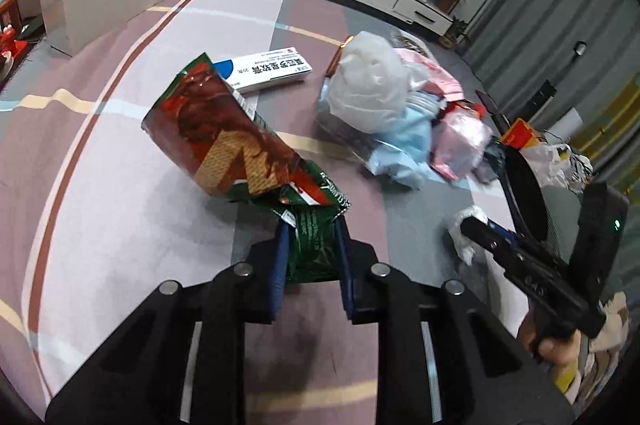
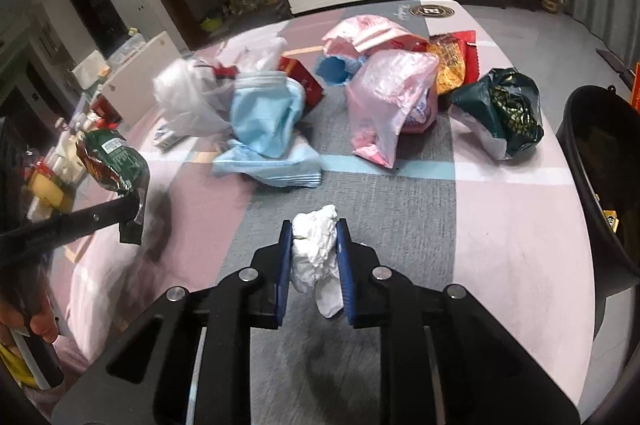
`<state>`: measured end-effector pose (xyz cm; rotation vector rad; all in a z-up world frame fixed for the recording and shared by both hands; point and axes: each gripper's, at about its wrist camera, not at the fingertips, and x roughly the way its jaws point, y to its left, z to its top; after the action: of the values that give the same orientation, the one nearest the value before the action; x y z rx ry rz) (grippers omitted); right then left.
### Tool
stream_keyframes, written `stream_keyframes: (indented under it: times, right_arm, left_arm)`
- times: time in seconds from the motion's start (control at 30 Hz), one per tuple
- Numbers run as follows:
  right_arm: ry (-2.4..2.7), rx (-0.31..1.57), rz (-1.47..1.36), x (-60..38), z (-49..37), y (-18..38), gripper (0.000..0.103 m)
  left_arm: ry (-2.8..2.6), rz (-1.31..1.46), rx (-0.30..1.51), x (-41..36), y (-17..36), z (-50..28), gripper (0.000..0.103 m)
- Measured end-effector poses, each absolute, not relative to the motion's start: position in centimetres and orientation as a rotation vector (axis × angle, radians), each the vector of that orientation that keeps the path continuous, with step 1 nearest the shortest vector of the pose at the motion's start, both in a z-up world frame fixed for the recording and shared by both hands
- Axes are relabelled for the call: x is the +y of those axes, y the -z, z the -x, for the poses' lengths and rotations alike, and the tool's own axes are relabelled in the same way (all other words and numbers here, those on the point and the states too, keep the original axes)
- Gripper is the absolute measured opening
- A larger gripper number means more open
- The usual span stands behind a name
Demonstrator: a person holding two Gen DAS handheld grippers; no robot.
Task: Collect trash
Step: 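Carry the tissue and green snack bag over the black bin and release both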
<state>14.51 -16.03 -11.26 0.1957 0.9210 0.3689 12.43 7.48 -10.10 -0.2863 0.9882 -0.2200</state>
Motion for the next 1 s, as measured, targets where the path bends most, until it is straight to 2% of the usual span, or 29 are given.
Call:
stream_keyframes:
  times: [0.23,0.43,0.63,1.0]
  right_arm:
    - [-0.395,0.835,-0.216,-16.6,-12.7,8.8,0.022]
    - [-0.316,0.758,-0.317,-21.3,-11.8,7.1,0.022]
    - [-0.166,0.662,-0.419,-28.2,-10.4,5.6,0.022]
    - [0.099,0.561,-0.627,-39.9,-8.3,6.7,0.022]
  left_arm:
    - [0.340,0.237,0.912,4.5,6.7,-9.8,0.023]
    - [0.427,0.172,0.864,-1.0,4.1,-10.5,0.023]
    - [0.541,0.096,0.834,-8.8,2.6,-12.9,0.023]
    - [0.771,-0.026,0.870,-25.2,3.9,-17.6,0.024]
